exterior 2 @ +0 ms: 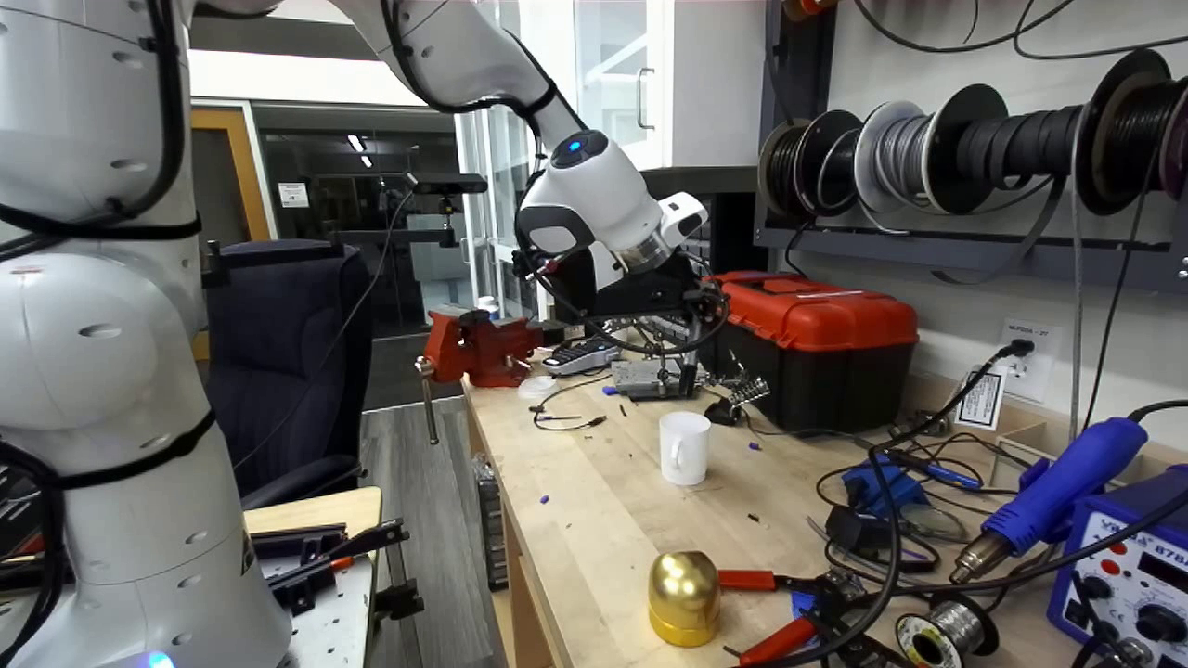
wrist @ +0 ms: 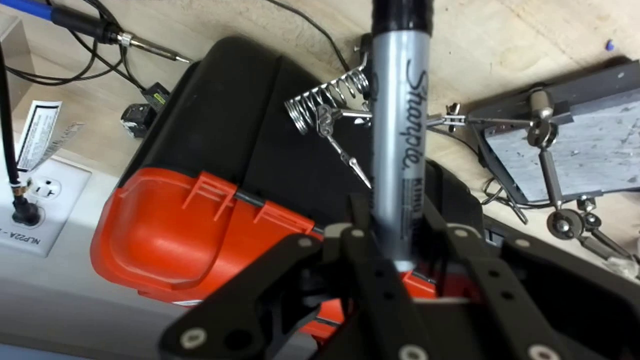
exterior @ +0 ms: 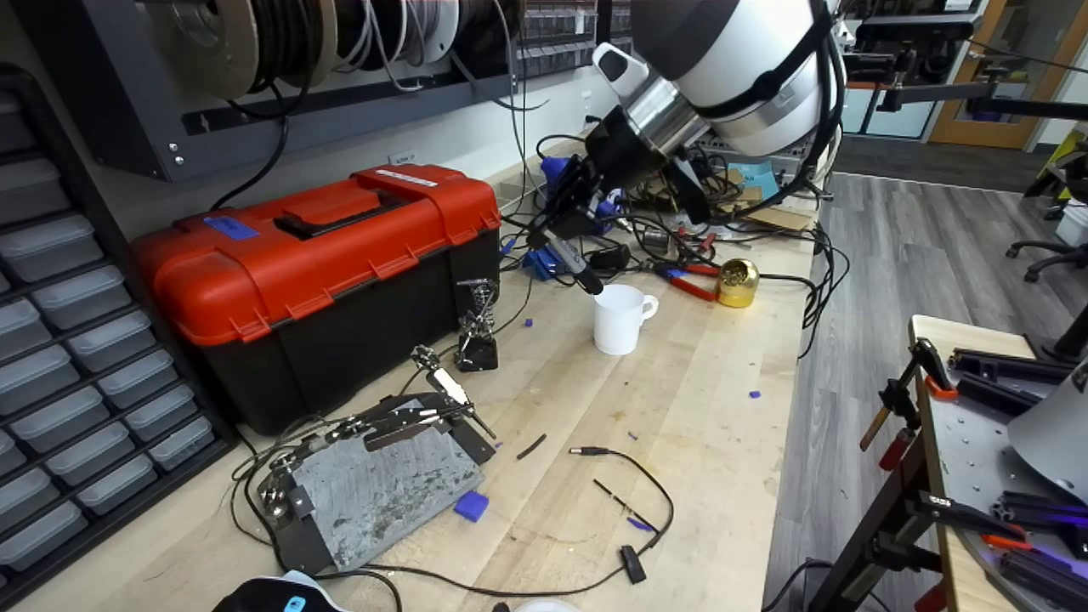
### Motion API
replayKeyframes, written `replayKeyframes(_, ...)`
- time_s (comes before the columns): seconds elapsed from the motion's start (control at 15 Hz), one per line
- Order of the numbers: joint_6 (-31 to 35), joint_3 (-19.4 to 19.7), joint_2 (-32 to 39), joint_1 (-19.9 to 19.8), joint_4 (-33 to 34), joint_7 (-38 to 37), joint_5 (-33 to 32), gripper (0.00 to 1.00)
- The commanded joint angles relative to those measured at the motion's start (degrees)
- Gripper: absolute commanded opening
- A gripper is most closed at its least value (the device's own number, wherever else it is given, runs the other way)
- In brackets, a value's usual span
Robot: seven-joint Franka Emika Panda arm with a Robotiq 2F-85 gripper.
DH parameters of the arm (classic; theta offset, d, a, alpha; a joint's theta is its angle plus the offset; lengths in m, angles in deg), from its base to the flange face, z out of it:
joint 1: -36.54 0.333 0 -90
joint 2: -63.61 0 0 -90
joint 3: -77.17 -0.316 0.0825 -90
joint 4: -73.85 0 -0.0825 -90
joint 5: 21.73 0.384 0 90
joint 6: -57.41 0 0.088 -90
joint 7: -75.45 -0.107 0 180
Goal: Remove the marker from the mug and put it on the workbench
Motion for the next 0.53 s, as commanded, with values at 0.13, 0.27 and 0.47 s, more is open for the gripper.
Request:
replayKeyframes(0.13,-3.29,2.06,-1.95,2.20,0.10,-13.51,-4.71,0.06)
replayKeyframes(0.27,-5.65,2.56,-1.64,2.62,-0.73,-18.11,-7.23,0.06)
replayKeyframes(0.47,-9.71,3.74,-1.76,3.19,-2.61,-26.07,-13.06,0.06)
